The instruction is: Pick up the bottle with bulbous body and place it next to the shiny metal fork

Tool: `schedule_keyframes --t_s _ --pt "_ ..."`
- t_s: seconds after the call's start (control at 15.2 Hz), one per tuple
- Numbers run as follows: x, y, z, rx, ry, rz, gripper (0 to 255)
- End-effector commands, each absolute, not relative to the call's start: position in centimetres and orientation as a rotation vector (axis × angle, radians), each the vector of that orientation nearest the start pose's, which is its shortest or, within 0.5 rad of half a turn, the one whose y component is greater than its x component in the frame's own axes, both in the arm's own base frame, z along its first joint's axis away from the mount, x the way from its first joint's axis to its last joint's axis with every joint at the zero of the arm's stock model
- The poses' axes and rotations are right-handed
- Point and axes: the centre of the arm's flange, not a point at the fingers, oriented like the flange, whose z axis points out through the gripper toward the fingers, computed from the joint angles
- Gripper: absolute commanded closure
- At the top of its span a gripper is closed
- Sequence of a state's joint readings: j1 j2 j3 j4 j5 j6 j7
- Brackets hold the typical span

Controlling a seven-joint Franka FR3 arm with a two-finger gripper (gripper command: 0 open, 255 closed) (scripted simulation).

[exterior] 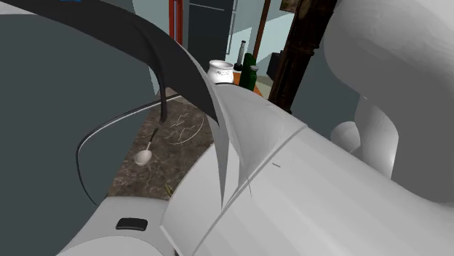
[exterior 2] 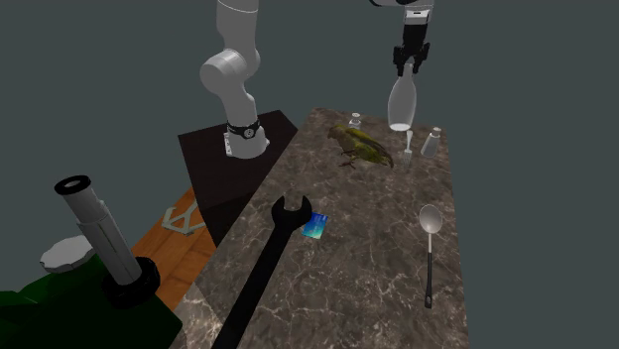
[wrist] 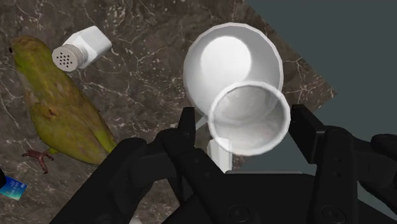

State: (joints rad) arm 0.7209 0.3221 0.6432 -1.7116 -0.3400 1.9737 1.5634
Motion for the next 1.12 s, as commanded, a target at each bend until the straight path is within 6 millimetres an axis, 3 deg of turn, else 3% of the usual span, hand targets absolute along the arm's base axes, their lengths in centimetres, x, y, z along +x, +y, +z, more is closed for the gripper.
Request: schedule_keyframes --t_s 0.0,0.26,0.53,1.06 --pt "18.6 61.0 43.3 -3.133 0.145 -0.193 0" --pt "18.6 61.0 43.3 -3.133 0.145 -0.193 0" --pt "18.0 61.0 48.3 -3.133 0.145 -0.193 0" --pt "18.0 61.0 48.3 -3.133 0.145 -0.193 0"
